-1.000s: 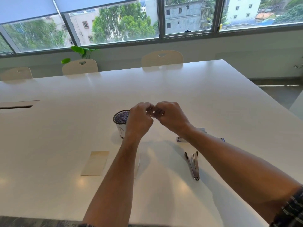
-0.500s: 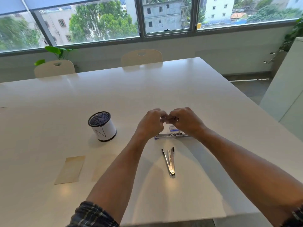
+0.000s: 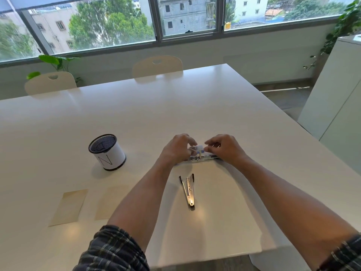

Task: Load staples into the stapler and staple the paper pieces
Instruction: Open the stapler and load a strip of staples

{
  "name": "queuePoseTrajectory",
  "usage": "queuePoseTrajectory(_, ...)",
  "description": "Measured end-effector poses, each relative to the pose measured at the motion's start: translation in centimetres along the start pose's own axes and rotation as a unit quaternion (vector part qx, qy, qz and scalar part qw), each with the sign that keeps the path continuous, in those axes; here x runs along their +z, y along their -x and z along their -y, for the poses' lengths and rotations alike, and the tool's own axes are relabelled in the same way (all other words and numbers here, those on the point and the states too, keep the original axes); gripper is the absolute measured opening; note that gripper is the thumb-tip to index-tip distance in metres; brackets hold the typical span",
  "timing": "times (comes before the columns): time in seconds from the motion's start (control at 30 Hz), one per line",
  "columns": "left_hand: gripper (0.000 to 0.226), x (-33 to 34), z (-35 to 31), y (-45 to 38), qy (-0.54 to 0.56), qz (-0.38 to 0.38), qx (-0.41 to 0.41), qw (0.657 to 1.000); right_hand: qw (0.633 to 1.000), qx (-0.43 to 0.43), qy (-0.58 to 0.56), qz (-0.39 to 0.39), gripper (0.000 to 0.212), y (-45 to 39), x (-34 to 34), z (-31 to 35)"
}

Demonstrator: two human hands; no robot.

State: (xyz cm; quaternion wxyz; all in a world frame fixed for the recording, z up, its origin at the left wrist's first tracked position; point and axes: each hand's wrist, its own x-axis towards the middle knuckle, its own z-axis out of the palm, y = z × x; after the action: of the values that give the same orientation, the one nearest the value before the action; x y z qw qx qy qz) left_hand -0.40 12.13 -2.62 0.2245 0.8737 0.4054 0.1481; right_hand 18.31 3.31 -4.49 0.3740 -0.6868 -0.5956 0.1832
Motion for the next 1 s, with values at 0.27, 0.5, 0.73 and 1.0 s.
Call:
queuePoseTrajectory(0.27, 0.032, 0.8, 0.1, -0.5, 0.008, -0.004, -0.018, 1.000, 0.998, 0.034, -0.032, 0.045, 0.035, -0.3, 0.2, -0.7)
queuePoseTrajectory(0.5, 0.032, 0.8, 0.0, -0.5, 0.005, -0.005, -0.027, 1.000, 0.997, 0.031, -0.063, 0.030, 0.032, 0.0, 0.5, -1.0)
queuePoseTrajectory(0.73, 0.025, 0.7, 0.5, 0.0, 0.053, -0.013, -0.065, 0.996, 0.991, 0.045, -0.130, 0.001, 0.031, 0.8, 0.7, -1.1)
queuePoseTrajectory(1.0, 0.026, 0.6, 0.8, 0.4, 0.062, -0.018, -0.072, 0.995, 0.989, 0.054, -0.135, -0.015, 0.023, 0.8, 1.0, -1.1)
